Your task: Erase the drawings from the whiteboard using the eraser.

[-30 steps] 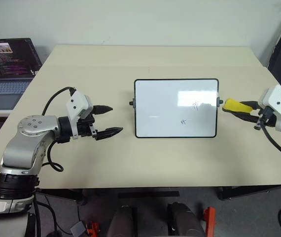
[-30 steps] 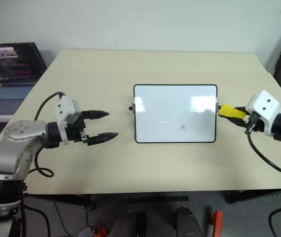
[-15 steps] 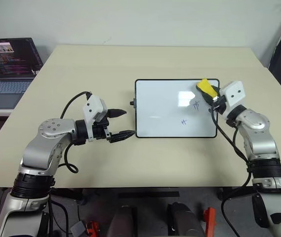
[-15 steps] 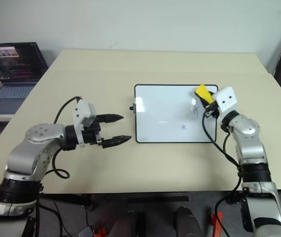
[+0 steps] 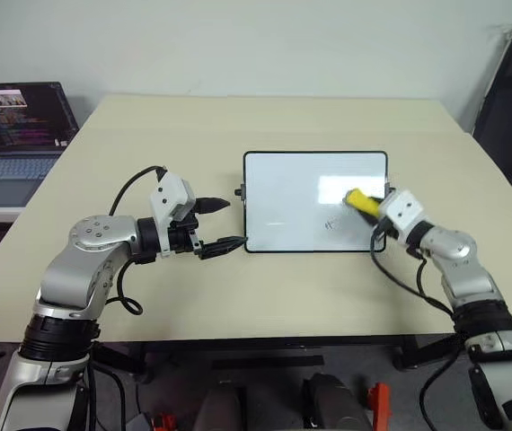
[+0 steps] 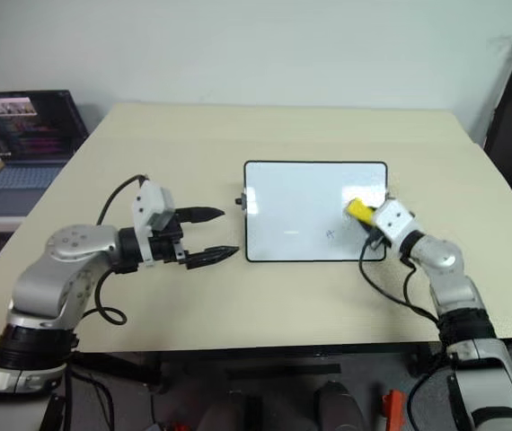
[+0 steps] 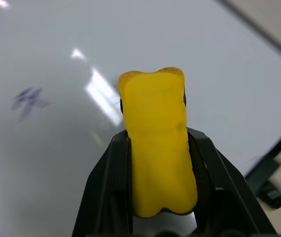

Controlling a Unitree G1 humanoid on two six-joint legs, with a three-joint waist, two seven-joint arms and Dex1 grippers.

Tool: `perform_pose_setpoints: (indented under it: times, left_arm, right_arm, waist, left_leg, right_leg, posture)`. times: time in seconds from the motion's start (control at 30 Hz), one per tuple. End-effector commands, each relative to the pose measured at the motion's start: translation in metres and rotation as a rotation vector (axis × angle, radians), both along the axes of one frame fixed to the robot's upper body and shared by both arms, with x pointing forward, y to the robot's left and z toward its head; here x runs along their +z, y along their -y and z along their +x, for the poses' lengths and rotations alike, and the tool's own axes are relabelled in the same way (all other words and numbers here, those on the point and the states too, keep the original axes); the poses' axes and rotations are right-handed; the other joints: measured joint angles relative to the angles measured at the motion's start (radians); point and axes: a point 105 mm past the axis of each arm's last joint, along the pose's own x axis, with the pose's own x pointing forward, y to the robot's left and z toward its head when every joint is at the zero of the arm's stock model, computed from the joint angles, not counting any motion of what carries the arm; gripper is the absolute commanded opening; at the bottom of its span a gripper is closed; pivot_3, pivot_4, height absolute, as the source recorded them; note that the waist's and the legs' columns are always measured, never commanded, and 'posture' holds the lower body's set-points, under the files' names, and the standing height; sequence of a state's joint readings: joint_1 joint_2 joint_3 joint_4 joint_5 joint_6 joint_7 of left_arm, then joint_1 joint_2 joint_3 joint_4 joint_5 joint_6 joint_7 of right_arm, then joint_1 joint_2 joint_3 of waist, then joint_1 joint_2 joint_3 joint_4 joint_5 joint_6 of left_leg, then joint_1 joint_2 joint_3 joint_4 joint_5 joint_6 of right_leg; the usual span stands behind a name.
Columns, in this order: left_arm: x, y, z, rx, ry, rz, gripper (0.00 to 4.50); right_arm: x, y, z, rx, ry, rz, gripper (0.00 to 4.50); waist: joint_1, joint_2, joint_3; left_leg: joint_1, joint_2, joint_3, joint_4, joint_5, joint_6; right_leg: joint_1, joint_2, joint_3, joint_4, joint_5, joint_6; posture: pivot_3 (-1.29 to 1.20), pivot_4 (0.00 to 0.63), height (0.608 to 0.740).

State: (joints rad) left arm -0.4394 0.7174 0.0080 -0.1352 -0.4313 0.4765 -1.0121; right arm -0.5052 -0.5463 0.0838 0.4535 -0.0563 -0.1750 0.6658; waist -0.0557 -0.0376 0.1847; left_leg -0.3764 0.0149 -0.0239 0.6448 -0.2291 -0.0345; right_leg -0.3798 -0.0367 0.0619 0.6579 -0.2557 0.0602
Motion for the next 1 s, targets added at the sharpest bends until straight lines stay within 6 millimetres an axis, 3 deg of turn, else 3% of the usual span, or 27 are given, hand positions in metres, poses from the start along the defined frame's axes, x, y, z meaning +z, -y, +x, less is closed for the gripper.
perform_pose_setpoints:
  times: [0.03,0.17,0.3,0.47,0.63,0.87,1.0]
  left_arm:
    - [0.014,0.004,-0.002,-0.016,0.064,-0.007,4.5]
    - [0.014,0.006,-0.001,-0.023,0.066,-0.007,4.5]
    - [0.015,0.007,0.001,-0.029,0.068,-0.009,4.5]
    - [0.014,0.008,0.002,-0.029,0.067,-0.012,4.5]
    - [0.013,0.008,0.001,-0.025,0.064,-0.015,4.5]
    - [0.014,0.008,0.002,-0.024,0.066,-0.017,4.5]
    - [0.012,0.008,0.002,-0.024,0.062,-0.016,4.5]
  right_arm:
    - [-0.024,0.004,-0.007,-0.001,-0.116,-0.047,1.09]
    - [-0.005,0.01,0.006,-0.058,-0.037,-0.035,1.09]
    - [0.025,0.01,0.023,-0.116,0.08,0.008,1.09]
    - [0.043,0.019,0.037,-0.203,0.158,-0.007,1.09]
    - [0.034,0.01,0.035,-0.18,0.147,-0.037,1.09]
    - [0.012,-0.036,0.01,0.035,0.042,-0.015,1.09]
    - [0.006,-0.034,0.005,0.038,0.004,-0.022,1.09]
  waist:
    - [-0.008,0.0,0.0]
    - [-0.01,0.0,0.0]
    - [-0.012,0.0,0.0]
    - [-0.01,0.0,0.0]
    - [-0.011,0.0,0.0]
    - [-0.017,0.0,0.0]
    - [-0.018,0.0,0.001]
  left_leg:
    - [0.003,0.0,0.0,0.0,0.0,0.0]
    - [0.011,0.0,0.001,0.0,0.001,0.001]
    - [0.01,0.0,0.001,0.0,0.001,0.001]
    - [0.007,0.0,0.002,-0.002,0.001,0.001]
    - [-0.005,0.0,0.002,-0.002,0.001,0.001]
    - [-0.005,0.001,0.002,-0.002,0.001,0.001]
    - [-0.006,0.0,0.002,-0.002,0.001,0.001]
  right_leg:
    - [0.002,0.0,0.001,0.0,0.001,-0.001]
    - [0.007,0.001,0.003,0.001,0.002,-0.001]
    - [0.006,0.001,0.005,0.001,0.002,-0.001]
    - [0.003,0.001,0.005,0.0,0.002,-0.001]
    - [-0.008,0.001,0.004,0.0,0.006,0.004]
    - [-0.008,0.002,0.004,0.0,0.004,0.003]
    - [-0.009,0.002,0.004,0.0,0.004,0.003]
  posture:
    - [0.0,0.15,0.74]
    - [0.0,0.15,0.74]
    - [0.0,0.15,0.74]
    - [0.0,0.15,0.74]
    - [0.0,0.15,0.74]
    - [0.0,0.15,0.74]
    - [0.0,0.15,0.74]
